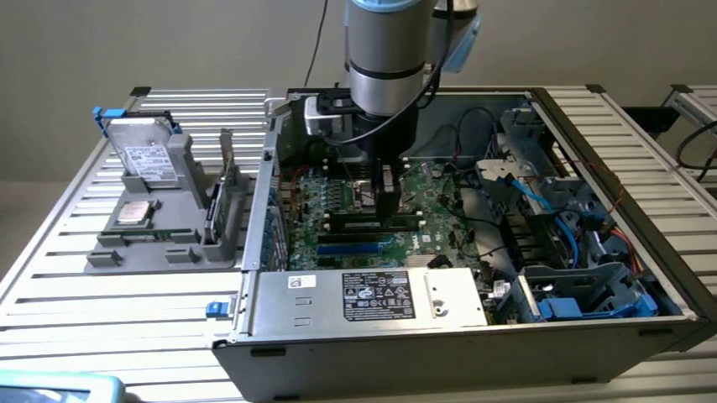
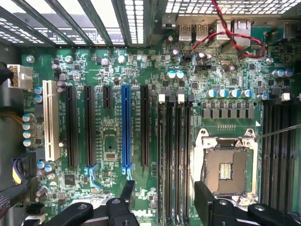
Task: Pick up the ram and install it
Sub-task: 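Insert the ram into the slot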
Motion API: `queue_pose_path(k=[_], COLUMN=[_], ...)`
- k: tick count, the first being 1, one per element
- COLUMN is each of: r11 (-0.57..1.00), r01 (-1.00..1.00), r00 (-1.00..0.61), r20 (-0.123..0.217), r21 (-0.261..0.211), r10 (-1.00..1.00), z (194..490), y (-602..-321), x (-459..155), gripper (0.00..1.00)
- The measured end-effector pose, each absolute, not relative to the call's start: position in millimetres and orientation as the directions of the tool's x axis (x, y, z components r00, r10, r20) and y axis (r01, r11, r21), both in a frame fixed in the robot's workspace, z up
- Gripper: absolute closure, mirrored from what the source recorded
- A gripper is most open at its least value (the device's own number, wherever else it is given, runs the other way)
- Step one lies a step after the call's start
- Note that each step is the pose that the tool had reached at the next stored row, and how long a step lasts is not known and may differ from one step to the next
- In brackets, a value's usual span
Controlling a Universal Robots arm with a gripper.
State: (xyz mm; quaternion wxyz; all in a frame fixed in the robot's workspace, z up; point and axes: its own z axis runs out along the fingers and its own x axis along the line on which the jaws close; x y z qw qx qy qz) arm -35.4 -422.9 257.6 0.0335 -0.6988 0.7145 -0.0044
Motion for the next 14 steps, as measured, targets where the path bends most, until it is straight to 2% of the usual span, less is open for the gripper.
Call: queue_pose_path(k=[4, 14], r11=[0.023, 0.023], r01=[-0.998, -0.998], r00=[-0.021, -0.021], r20=[-0.042, -0.042], r21=[-0.055, -0.056], r10=[-0.999, -0.999], z=[269.2, 269.7], y=[-422.8, -422.8], x=[-35.4, -35.4], gripper=[0.39, 0.39])
